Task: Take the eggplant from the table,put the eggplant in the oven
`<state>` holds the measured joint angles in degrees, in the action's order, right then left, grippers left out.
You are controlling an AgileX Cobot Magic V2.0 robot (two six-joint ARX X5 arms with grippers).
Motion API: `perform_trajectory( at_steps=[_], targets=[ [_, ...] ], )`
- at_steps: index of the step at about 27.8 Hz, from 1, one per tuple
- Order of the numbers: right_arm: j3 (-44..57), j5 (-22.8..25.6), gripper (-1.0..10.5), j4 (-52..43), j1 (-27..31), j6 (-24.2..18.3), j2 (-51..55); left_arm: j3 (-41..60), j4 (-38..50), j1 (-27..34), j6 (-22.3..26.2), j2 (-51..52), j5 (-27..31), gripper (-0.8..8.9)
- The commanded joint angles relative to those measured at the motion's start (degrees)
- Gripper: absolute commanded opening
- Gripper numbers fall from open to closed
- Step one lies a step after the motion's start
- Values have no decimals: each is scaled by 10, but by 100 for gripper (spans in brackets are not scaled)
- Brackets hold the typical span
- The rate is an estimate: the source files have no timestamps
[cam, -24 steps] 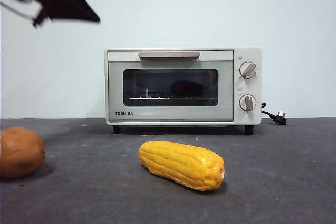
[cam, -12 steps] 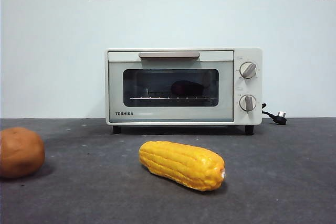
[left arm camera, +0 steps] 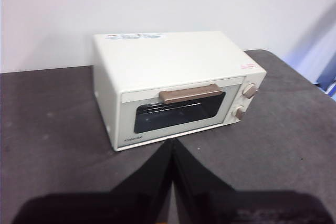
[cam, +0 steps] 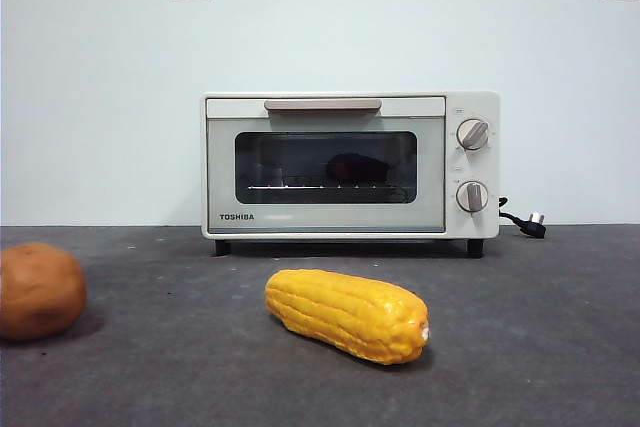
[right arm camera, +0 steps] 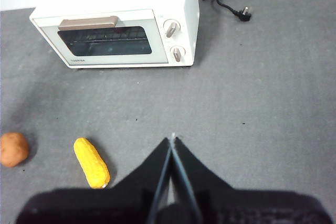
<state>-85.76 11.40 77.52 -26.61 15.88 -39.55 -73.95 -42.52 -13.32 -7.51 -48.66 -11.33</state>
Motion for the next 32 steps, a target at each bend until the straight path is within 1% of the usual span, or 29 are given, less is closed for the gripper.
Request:
perform_trajectory(
  at_steps=[1,3,32],
  targets=[
    [5,2,-1,14,0,0,-4,-2,-10,-3,7,11,17,-6],
    [5,2,-1,14,0,0,-7,-2,-17,-3,7,16,25,-6],
    [5,2,-1,14,0,0,-9,-2,-16,-3,6,5,24,-4]
  ],
)
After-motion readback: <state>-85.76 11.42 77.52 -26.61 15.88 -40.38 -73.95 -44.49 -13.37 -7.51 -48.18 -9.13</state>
